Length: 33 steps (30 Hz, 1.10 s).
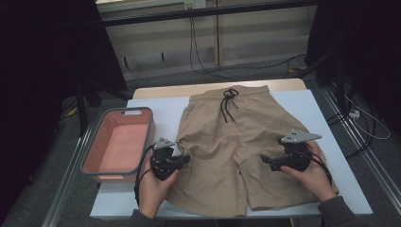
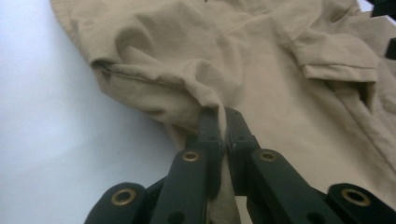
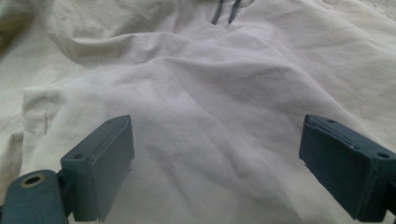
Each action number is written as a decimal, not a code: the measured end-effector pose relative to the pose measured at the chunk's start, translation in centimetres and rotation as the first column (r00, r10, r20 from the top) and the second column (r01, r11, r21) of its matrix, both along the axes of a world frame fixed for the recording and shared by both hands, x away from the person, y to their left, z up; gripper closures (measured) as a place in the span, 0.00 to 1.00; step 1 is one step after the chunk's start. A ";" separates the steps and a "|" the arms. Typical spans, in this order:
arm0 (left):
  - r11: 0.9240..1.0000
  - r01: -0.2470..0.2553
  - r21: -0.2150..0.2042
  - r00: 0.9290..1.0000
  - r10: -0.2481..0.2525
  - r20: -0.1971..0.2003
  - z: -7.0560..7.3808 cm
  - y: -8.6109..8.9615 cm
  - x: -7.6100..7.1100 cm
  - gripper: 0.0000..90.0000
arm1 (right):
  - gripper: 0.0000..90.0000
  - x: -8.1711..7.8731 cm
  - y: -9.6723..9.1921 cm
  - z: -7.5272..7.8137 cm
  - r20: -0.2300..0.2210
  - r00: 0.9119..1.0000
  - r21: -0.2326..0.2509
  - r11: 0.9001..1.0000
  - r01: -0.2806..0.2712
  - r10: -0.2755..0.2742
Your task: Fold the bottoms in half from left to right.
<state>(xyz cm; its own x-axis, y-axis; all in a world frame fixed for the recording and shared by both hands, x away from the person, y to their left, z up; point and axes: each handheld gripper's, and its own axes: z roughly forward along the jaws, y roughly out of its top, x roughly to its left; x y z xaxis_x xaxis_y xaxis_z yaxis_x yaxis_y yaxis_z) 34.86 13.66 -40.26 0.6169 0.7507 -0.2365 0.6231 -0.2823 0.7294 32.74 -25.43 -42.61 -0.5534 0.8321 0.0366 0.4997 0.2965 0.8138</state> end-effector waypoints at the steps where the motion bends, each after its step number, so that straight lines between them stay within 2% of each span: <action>1: 1.000 0.005 -0.001 1.000 -0.005 0.000 0.0 -0.2 0.0 0.97 | 0.11 0.1 0.2 0.0 0.000 1.000 -0.002 1.000 -0.003 0.003; 10: 1.000 0.026 -0.013 1.000 -0.026 0.007 0.1 -1.1 0.0 0.97 | 0.11 0.5 1.7 0.6 0.016 1.000 -0.015 1.000 -0.015 0.015; 25: 0.999 0.044 -0.018 0.999 -0.044 0.007 -0.4 -2.1 0.0 0.97 | 0.11 1.1 2.8 1.3 0.037 0.999 -0.019 1.000 -0.015 0.016; 33: 0.998 0.052 -0.020 0.999 -0.052 0.003 -0.6 -2.7 0.0 0.97 | 0.11 1.5 3.8 1.6 0.034 0.999 -0.024 0.999 -0.032 0.033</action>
